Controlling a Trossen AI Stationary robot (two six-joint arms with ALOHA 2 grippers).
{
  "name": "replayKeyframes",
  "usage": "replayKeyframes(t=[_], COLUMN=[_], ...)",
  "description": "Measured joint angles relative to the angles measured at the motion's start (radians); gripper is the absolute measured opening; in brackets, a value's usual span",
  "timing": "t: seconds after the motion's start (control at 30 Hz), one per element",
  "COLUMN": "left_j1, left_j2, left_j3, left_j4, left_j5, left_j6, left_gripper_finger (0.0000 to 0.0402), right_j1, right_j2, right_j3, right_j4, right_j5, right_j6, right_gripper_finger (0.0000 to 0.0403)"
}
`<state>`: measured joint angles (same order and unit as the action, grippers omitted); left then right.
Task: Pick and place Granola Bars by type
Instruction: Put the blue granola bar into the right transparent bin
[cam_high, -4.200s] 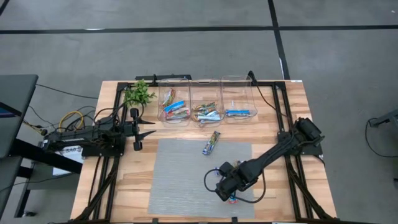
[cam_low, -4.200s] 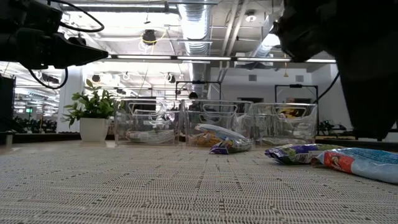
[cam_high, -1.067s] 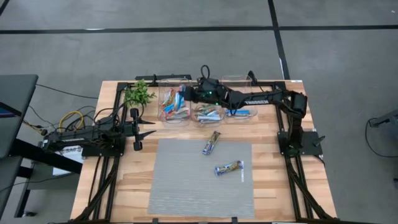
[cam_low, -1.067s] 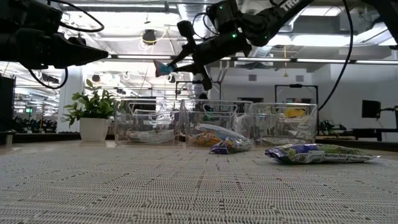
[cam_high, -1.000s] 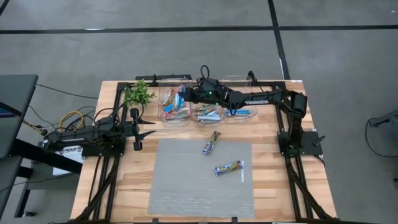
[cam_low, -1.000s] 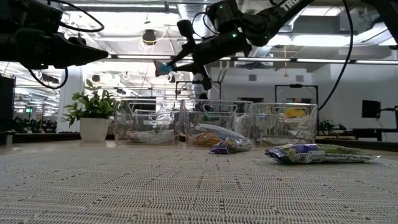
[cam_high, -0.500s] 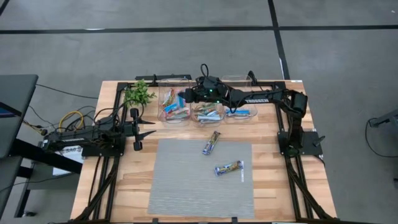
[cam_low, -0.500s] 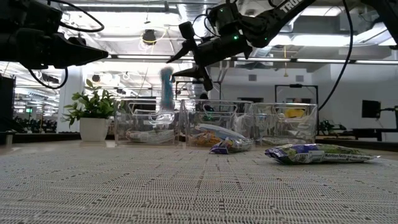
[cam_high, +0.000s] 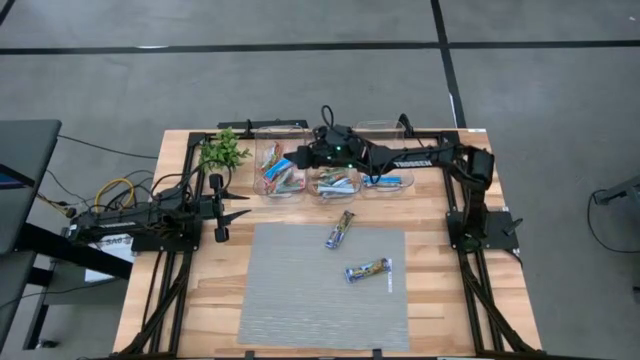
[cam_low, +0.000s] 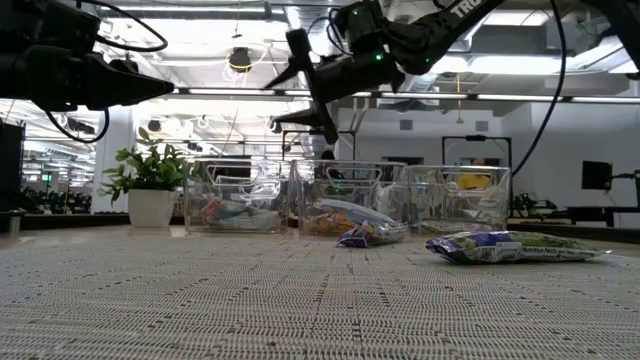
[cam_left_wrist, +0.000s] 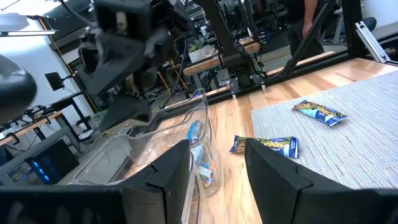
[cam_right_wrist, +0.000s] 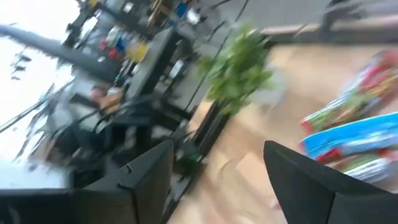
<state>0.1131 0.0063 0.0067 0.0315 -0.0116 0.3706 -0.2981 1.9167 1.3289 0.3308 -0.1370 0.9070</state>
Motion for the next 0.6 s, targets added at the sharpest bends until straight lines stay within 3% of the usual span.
replayKeyframes(t=[0.27,0.43,0.6], left_j1=[0.0,0.0,0.0], left_j2=[0.0,0.0,0.0], left_j3=[0.0,0.0,0.0], left_j4=[0.0,0.0,0.0], left_j5=[0.0,0.0,0.0], left_j6=[0.0,0.0,0.0], left_gripper_finger=[0.0149,0.0149,0.0149], right_j1=[0.103,0.185,0.277], right_j2=[0.0,0.0,0.0], right_j3=[0.002,0.018,0.018], right_j4=[0.05,0.041,0.012], right_j5=[-0.206,-0.435,-0.589], right_j6=[-0.037,0.068,0.145], right_gripper_finger=[0.0244,0.0244,0.0244])
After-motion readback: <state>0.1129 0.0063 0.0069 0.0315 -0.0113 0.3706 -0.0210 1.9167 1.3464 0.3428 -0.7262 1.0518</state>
